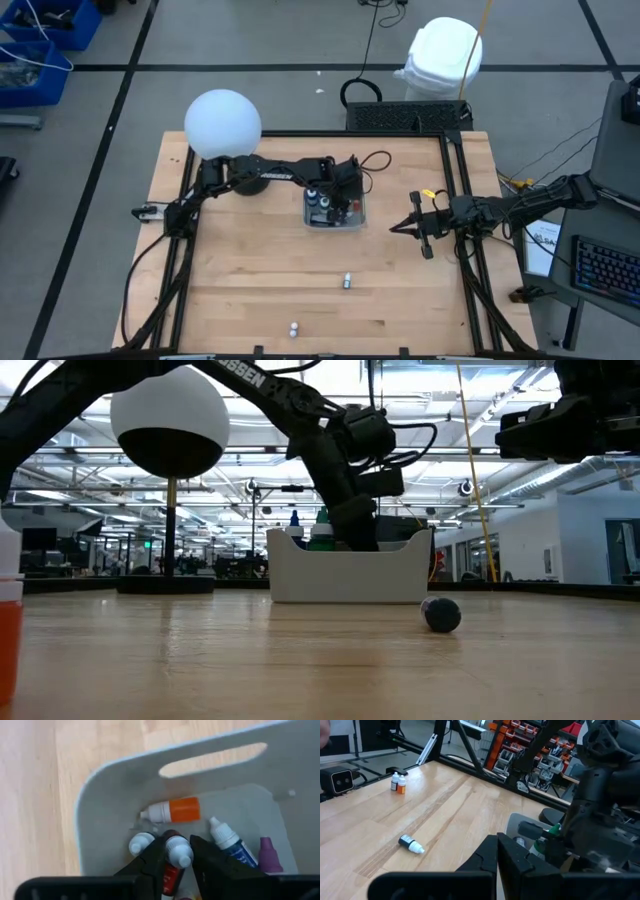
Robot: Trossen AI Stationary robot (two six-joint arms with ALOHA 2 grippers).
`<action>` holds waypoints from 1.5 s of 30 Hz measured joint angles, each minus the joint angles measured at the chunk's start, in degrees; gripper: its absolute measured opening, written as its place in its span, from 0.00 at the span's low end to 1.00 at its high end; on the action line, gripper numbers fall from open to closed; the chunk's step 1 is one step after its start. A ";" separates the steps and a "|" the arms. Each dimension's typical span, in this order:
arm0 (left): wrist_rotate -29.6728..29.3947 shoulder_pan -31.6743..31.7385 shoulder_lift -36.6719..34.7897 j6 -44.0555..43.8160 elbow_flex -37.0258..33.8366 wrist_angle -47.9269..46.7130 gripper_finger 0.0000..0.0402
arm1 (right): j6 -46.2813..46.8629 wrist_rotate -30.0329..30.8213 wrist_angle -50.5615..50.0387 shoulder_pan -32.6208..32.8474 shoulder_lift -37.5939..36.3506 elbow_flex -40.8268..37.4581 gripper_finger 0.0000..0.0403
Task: Pick & Place food coloring
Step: Put the small black food coloring bottle into the gray bin, then put the small yellow food coloring bottle into the gray bin
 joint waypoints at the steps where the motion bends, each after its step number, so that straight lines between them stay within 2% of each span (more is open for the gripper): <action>1: 0.07 0.04 0.00 -0.35 0.31 -0.11 0.25 | 0.00 0.00 0.02 0.00 0.02 0.00 0.00; 10: -0.66 -0.21 0.00 -1.18 6.83 -5.56 0.45 | 0.26 -0.13 0.09 0.00 0.00 0.00 0.00; 15: -0.80 -2.25 -0.01 -7.35 19.48 -18.97 0.48 | 0.25 -0.15 0.09 0.00 0.01 0.00 0.00; 20: -1.70 -9.17 -0.06 -14.04 34.23 -39.38 0.44 | -0.05 -0.15 0.09 0.00 0.02 0.00 0.00; 23: -4.60 -16.00 -3.68 -18.58 31.77 -43.60 0.39 | -0.02 -0.15 0.09 0.00 0.01 0.00 0.00; 29: -8.12 -31.36 -3.86 -29.31 30.10 -50.90 0.25 | 0.15 -0.15 -0.07 0.00 0.02 0.00 0.00; 32: -9.73 -38.51 -3.43 -33.45 28.51 -48.12 0.14 | 0.52 -0.15 0.08 0.00 0.02 0.00 0.00; 36: -13.40 -44.86 -3.34 -41.98 24.51 -39.87 0.02 | 2.29 -0.15 0.19 0.01 0.04 0.00 0.00; 40: -20.98 -48.98 -3.34 -49.70 19.23 -35.76 0.06 | 3.37 -0.15 0.17 0.01 0.04 0.00 0.00; 45: -19.25 -50.74 -3.31 -57.07 13.05 -32.23 0.24 | 3.86 -0.15 0.13 0.02 0.04 0.00 0.00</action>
